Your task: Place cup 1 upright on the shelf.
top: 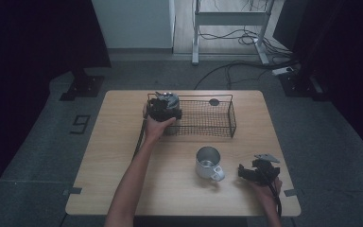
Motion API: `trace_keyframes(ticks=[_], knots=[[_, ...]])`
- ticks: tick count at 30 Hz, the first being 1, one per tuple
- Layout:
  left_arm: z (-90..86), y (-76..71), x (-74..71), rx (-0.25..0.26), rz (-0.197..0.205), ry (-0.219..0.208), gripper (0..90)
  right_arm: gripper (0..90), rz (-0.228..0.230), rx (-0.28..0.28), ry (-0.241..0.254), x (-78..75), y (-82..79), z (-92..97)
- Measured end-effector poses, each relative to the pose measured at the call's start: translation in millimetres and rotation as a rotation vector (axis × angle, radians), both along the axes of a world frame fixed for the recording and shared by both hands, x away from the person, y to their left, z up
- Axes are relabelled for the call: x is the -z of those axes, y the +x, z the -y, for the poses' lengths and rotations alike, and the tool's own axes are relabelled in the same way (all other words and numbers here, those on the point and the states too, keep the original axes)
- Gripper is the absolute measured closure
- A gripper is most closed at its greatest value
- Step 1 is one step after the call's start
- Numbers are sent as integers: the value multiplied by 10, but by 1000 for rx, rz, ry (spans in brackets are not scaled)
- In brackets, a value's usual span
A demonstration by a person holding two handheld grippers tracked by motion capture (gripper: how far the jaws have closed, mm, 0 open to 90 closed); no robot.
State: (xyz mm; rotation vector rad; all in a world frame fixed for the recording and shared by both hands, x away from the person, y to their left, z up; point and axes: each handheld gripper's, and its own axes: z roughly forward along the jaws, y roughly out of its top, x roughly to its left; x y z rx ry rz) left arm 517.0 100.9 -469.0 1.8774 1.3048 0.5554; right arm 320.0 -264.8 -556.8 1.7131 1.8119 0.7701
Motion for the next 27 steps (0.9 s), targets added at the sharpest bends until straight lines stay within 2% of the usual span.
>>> trace_keyframes(ticks=[4, 8, 13, 21, 27], knots=[[-11, -21, -23, 3, 12, 9, 4, 0, 0, 0, 0, 0, 0, 0], [-36, -36, -70, 10, 31, -9, 0, 0, 0, 0, 0, 0, 0, 0], [-60, -87, -201, 25, 85, -36, 0, 0, 0, 0, 0, 0, 0, 0], [-125, -228, -314, 34, 113, -42, 0, 0, 0, 0, 0, 0, 0, 0], [-194, -340, -371, 43, 114, -48, 0, 0, -1, 0, 0, 0, 0, 0]])
